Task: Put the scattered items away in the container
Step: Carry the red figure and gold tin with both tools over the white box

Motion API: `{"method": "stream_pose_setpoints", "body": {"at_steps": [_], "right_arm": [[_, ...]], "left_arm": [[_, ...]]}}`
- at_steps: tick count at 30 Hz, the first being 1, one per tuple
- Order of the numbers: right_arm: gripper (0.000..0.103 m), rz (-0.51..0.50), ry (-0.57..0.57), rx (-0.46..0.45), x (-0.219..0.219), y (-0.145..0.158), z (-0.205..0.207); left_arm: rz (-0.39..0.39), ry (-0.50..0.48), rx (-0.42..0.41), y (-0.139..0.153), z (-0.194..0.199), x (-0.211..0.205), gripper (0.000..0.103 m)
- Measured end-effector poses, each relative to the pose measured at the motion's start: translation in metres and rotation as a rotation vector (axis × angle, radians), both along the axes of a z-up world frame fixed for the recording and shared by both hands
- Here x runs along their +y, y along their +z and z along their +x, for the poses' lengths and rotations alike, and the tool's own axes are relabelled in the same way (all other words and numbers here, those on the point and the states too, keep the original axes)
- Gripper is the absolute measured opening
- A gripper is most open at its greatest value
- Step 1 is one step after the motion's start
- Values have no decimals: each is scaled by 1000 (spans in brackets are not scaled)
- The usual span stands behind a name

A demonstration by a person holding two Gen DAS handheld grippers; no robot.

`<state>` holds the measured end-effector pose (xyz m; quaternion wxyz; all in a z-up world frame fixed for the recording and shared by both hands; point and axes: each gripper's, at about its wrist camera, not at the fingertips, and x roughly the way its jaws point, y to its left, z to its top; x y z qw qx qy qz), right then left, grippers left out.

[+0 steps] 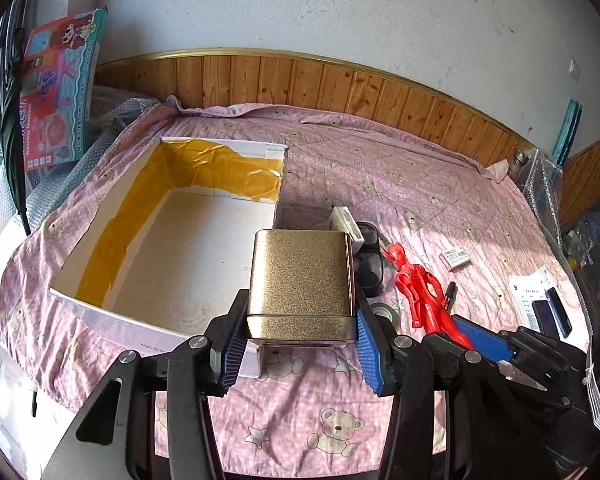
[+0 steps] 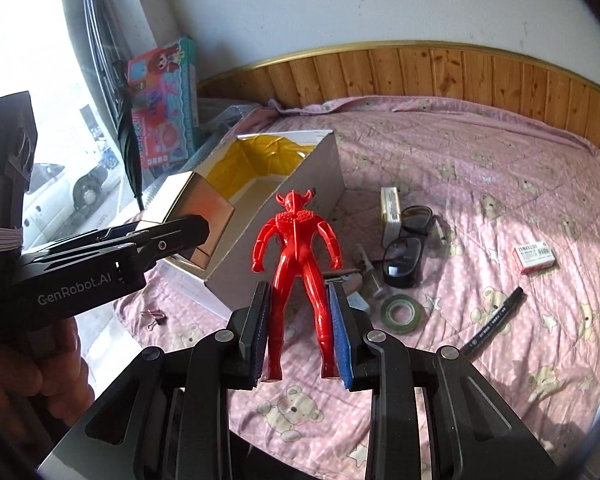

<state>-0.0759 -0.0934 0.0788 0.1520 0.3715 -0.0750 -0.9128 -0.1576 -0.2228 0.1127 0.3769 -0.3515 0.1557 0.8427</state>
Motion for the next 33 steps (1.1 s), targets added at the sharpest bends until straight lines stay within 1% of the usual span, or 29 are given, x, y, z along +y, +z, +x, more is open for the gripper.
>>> {"method": "stream_pose_setpoints", "body": {"at_steps": [7,14,18,26,29,33], "right_arm": [[30,10,52,46,-30,22,-22],[30,12,111,41,-65,26,-60],[30,-8,141,17,-82,20,-84],[30,-42,165,-54,-104,-1,-130],[30,-49,168,-82,-110,-8,-148],[30,-50,165,-134,-112,-20,-173]], "left_arm": [[17,47,45,22,-23,-12,49],[0,107,70,30,-57,-22,49],[-23,152,69,26,-81,-27,49],[-75,224,27,5,-127,-36,49],[-97,236,3,-3,-142,-36,49],[-136,221,-33,-13,-161,-27,49]]}}
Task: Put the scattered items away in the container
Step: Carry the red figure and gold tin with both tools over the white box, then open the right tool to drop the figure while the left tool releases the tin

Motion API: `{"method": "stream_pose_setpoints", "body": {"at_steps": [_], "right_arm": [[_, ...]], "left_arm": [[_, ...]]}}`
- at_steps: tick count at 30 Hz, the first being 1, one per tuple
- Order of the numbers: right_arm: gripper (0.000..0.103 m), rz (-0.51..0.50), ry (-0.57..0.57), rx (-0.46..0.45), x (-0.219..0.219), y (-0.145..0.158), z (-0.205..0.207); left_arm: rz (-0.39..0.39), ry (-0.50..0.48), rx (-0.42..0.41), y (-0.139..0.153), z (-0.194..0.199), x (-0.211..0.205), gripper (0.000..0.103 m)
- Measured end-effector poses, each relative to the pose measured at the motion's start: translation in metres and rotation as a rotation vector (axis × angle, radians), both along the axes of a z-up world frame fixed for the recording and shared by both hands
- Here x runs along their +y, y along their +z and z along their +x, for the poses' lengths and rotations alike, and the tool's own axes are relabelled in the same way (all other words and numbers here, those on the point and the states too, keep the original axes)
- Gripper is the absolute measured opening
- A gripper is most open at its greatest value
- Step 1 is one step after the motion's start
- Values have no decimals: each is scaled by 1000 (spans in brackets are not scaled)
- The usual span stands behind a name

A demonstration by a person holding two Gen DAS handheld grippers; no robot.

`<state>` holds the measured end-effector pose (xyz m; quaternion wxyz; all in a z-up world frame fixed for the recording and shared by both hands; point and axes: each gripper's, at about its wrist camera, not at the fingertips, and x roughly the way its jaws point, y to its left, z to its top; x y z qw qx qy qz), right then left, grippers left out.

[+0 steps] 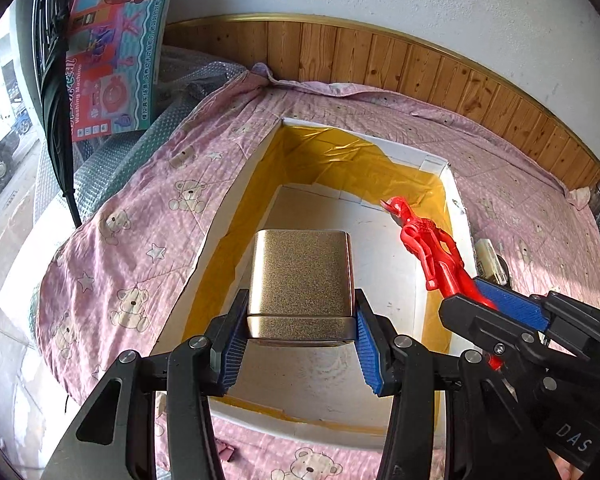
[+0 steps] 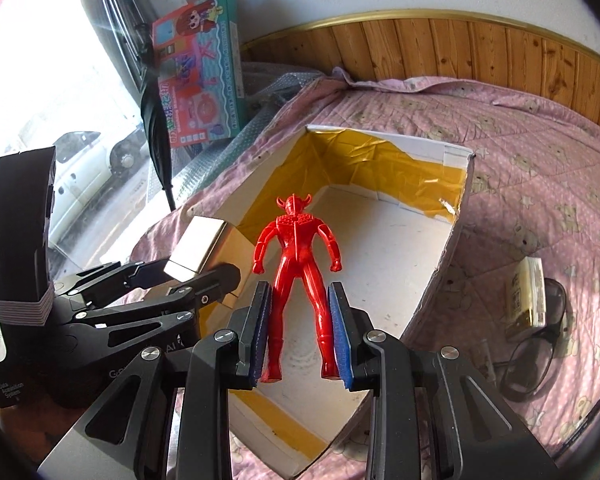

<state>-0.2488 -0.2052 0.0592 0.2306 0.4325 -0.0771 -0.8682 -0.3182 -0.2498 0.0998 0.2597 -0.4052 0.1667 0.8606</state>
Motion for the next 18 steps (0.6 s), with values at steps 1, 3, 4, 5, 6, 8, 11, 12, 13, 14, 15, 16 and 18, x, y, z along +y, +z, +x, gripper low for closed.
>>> {"method": "stream_pose_setpoints", "body": {"at_steps": [1,3,4,5,6,8,11,12,13,14,15,16,18], "right_arm": [[30,-5,-2,-17,1,-2,-7],[30,-15,-9,-57,2,-7,-23],[30,-18,-15,-76,3,-9,-30],[30,-22,-21,-95,4,-12,-37],[30,-21,-25,-115,4,-15,-45],[30,-13,-39,-139,4,-20,-59],[30,-5,-60,-174,6,-27,-77],[30,-6,-64,-187,6,-30,-83],[30,-8,-67,-198,7,-33,-87],[30,-15,-75,-211,8,-35,-91],[30,-17,-78,-221,8,-37,-95],[30,-13,-79,-225,8,-39,-98],[30,-6,-91,-234,9,-43,-105]], "left_arm": [[-9,-6,-10,-2,-4,3,49],[-29,-16,-43,-7,-15,11,49],[-42,-25,-60,-10,-21,16,49],[-54,-30,-72,-13,-25,20,49],[-67,-36,-85,-15,-30,25,49],[-86,-46,-106,-18,-39,36,49],[-124,-61,-124,-23,-53,51,50],[-134,-64,-135,-25,-57,56,49],[-143,-70,-146,-27,-61,60,49],[-150,-67,-154,-29,-65,63,49],[-155,-68,-158,-30,-69,66,49],[-164,-71,-165,-32,-73,69,49],[-180,-69,-174,-35,-80,75,49]]}}
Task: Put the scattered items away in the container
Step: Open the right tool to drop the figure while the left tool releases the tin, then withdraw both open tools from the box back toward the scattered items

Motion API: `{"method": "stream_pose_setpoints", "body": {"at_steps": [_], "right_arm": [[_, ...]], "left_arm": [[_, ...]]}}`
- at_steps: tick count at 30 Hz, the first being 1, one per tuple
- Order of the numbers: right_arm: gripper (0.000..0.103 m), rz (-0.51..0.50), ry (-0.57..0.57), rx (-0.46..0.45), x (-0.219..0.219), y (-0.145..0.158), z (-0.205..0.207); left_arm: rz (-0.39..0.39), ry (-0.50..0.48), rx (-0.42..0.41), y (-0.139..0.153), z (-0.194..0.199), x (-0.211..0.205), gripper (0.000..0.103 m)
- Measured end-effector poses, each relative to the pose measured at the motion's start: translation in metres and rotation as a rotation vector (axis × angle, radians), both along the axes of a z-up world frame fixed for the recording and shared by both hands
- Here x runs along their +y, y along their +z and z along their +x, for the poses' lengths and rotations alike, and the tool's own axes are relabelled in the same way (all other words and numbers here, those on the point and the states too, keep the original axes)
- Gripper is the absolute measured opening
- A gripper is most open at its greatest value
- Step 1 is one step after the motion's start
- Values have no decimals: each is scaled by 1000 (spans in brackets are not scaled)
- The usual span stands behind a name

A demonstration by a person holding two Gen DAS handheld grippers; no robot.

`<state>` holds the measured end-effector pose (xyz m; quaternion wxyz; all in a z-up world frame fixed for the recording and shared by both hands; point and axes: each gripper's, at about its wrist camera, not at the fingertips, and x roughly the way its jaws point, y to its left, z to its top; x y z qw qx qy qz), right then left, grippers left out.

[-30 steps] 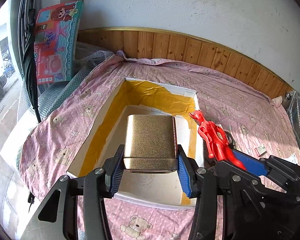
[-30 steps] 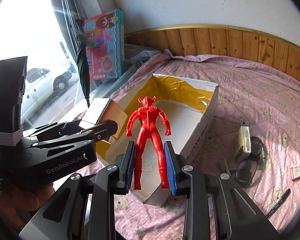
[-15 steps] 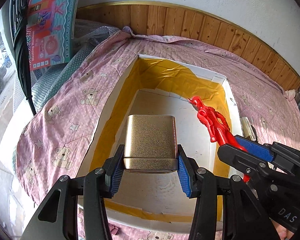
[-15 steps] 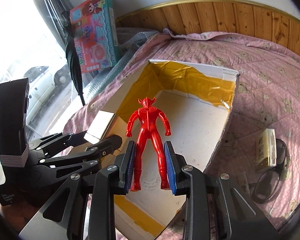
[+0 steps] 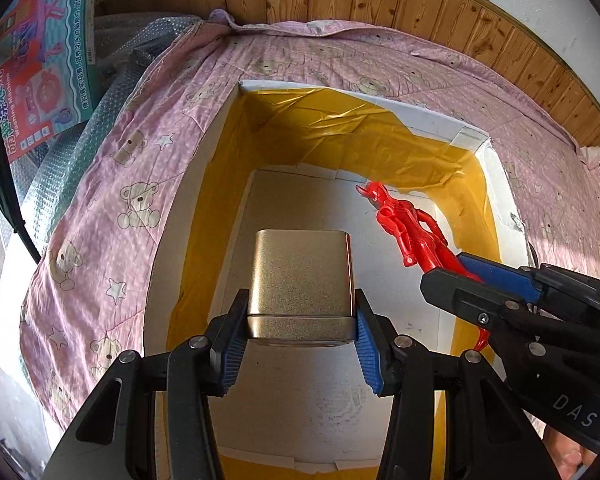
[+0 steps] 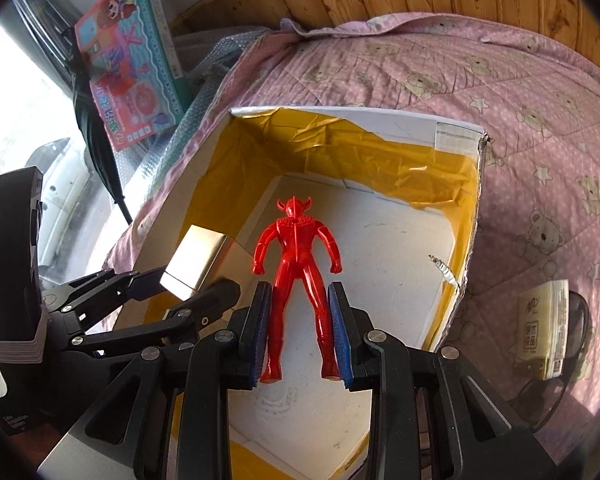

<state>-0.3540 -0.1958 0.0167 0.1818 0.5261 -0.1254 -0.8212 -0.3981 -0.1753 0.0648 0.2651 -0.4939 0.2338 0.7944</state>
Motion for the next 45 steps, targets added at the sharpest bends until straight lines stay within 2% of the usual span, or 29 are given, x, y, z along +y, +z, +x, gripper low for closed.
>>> {"method": "stream_pose_setpoints", "body": {"at_steps": [5,10,14,25,28,29,38,41,45], "right_arm": [[30,15,-14,-5,-1,1,-13],[30,18,9,32,-6,10,-13],[30,53,15,35,-12,5,-21],[32,171,-5,87,-14,6,-45],[42,190,-35,93,-8,5,-46],[43,181,-39,92,-5,5,-45],[43,26,-45,152,17,24,6],[43,26,-31,175,14,26,34],[43,10,-9,231,11,33,75]], "left_arm": [[-49,6,-40,-15,-16,12,50],[-70,10,-38,-20,-23,18,50],[-85,23,-36,-24,-32,21,50],[-144,8,31,-37,-59,50,50],[-135,25,37,-43,-66,53,51],[-124,17,37,-45,-65,53,54],[-67,-3,41,-27,-54,44,58],[-49,-10,70,-13,-41,35,59],[23,-10,107,12,-16,15,60]]}}
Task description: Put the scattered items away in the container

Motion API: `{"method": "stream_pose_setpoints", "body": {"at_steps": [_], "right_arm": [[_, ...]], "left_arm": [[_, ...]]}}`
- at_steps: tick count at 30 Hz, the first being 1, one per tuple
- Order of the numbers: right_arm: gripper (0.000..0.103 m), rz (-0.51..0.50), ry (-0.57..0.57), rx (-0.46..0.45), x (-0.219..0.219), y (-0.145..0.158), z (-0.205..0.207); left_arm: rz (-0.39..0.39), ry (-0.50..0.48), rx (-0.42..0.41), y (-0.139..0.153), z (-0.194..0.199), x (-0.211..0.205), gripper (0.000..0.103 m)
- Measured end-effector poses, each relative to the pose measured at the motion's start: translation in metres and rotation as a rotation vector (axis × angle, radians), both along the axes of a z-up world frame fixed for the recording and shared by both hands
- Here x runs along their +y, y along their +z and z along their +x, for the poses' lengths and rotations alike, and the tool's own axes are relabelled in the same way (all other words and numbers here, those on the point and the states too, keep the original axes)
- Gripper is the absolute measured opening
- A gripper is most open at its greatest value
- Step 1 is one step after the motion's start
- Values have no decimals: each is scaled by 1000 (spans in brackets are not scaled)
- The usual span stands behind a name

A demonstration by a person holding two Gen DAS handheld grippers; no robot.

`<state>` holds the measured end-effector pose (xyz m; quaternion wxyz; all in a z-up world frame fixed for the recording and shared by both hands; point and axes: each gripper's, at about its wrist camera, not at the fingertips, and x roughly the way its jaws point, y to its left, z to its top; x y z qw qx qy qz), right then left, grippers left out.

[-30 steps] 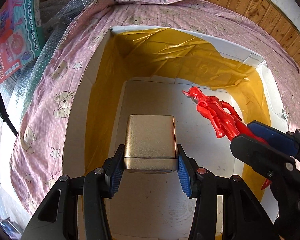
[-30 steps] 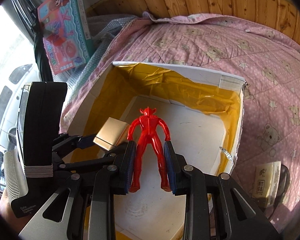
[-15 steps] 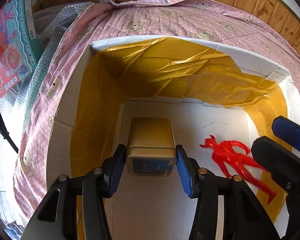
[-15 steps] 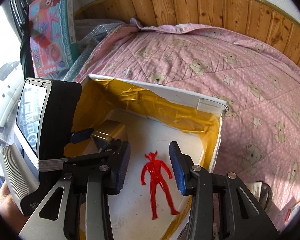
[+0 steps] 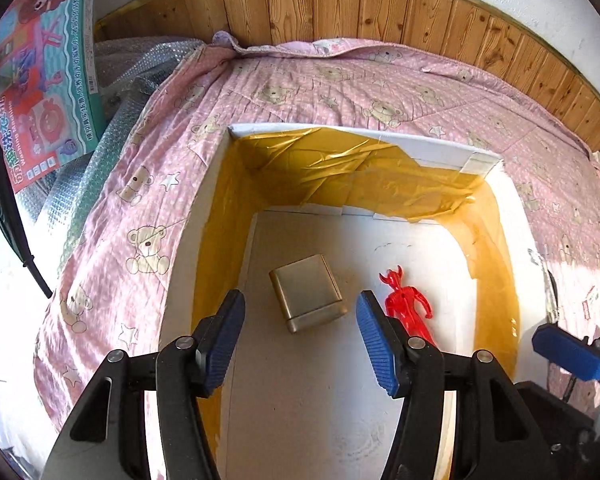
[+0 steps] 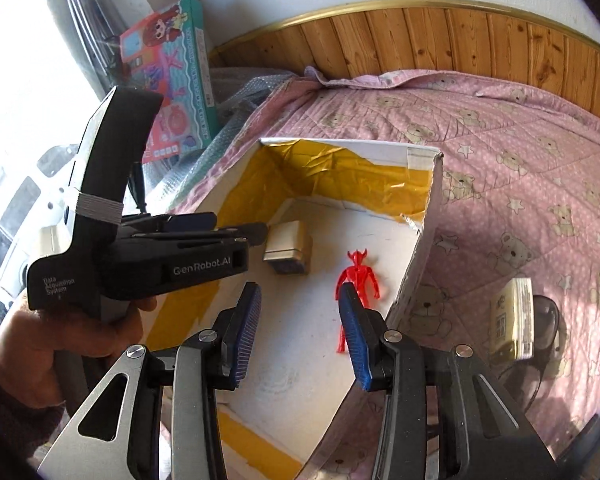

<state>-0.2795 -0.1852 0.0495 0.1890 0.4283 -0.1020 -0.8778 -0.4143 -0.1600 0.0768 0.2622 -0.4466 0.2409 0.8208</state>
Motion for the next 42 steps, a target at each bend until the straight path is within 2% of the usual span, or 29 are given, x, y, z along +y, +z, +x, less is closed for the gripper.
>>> {"method": "stream_pose_setpoints", "body": {"at_steps": [5,9,16,35,42], "right_arm": [[43,-28,13,73,1,11,47],[43,-45,22,109,1,17,78],[43,-70,5,117,10,13,120],[43,-127,-92,94,66,-19,190],[43,-162,-174,18,106,-53,212]], "left_arm": [[75,-28,20,23,43,-29,62],[106,-50,41,32,81,-47,62],[153,-93,65,40,133,-68,62],[167,-227,50,16,230,-68,62],[143,-305,34,-3,259,-48,62]]}}
